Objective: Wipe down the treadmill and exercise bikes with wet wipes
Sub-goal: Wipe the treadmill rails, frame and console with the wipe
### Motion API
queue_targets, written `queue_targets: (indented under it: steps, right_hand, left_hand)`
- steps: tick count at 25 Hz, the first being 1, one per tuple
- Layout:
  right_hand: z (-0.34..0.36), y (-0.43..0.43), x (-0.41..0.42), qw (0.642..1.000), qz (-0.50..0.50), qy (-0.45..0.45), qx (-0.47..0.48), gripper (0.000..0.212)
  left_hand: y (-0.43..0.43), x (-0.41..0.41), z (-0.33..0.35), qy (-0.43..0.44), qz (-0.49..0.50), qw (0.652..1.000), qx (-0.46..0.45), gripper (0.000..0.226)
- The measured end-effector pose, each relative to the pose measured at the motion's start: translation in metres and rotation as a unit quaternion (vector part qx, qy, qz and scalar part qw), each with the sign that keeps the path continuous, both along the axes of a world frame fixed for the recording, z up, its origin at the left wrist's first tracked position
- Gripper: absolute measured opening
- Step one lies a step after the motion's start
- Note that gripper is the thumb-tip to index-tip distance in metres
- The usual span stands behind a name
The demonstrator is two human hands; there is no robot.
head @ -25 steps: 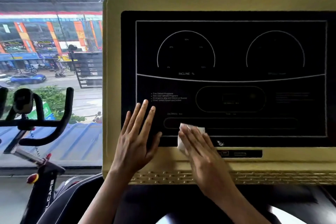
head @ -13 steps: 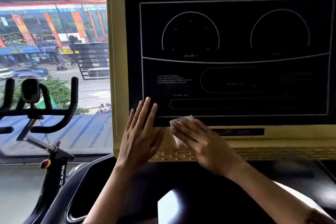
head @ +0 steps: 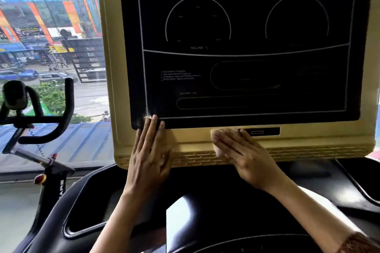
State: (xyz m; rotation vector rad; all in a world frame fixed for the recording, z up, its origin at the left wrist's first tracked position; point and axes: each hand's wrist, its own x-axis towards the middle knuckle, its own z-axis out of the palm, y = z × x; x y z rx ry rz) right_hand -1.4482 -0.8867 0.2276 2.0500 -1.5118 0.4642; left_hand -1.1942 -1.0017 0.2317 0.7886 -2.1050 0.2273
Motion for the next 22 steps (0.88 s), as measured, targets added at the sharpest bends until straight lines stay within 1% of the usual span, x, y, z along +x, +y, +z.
queue_targets:
  steps: [2,3,4,5,6,7,8,9,12,14,16,18,20,22]
  right_hand:
    - [0.008,0.001,-0.007,0.987,-0.072,-0.131,-0.052,0.058]
    - [0.012,-0.005,0.001,0.978,-0.089,-0.175,-0.075,0.056]
    - [0.012,-0.012,0.014,0.976,-0.085,-0.184,-0.077,0.056]
    - [0.009,-0.015,0.023,0.986,-0.051,-0.146,-0.053,0.058]
    - [0.001,-0.013,0.028,0.997,-0.001,-0.071,-0.014,0.061]
    - [-0.006,-0.006,0.024,0.999,0.04,0.007,0.022,0.06]
    - [-0.011,0.003,0.012,0.996,0.055,0.059,0.04,0.057]
    - [-0.014,0.015,-0.004,0.995,0.05,0.076,0.045,0.056]
    - [-0.017,0.039,-0.041,0.998,0.019,0.039,0.049,0.056]
    - [-0.011,0.039,-0.043,0.997,0.044,0.037,0.057,0.051]
    - [-0.005,0.019,-0.013,0.995,0.08,0.017,0.054,0.044]
    - [-0.003,-0.012,0.035,0.993,0.109,0.013,0.052,0.043]
    - [-0.001,-0.034,0.072,0.99,0.124,0.03,0.058,0.042]
    - [0.002,-0.032,0.066,0.989,0.121,0.066,0.057,0.042]
  left_hand:
    - [0.004,-0.003,-0.005,0.009,0.004,1.0,0.003,0.063]
    - [0.007,-0.005,-0.006,0.017,0.006,1.0,0.011,0.063]
    - [0.01,-0.008,-0.007,0.024,0.007,0.999,0.02,0.064]
    - [0.012,-0.01,-0.007,0.029,0.008,0.999,0.026,0.065]
    - [0.014,-0.012,-0.008,0.032,0.009,0.999,0.028,0.065]
    - [0.015,-0.012,-0.01,0.032,0.008,0.999,0.028,0.065]
    - [0.016,-0.012,-0.013,0.03,0.006,0.999,0.026,0.064]
    - [0.017,-0.011,-0.016,0.025,0.003,0.999,0.024,0.063]
    - [0.016,-0.004,-0.026,0.011,0.006,1.0,0.012,0.059]
    - [0.014,-0.001,-0.029,0.011,0.014,1.0,0.005,0.058]
    - [0.013,0.001,-0.03,0.011,0.012,1.0,-0.001,0.058]
    - [0.01,0.002,-0.03,0.003,0.011,1.0,-0.011,0.059]
    - [0.008,0.008,-0.031,-0.008,0.011,1.0,-0.022,0.058]
    - [0.005,0.019,-0.031,-0.007,0.017,1.0,-0.022,0.056]
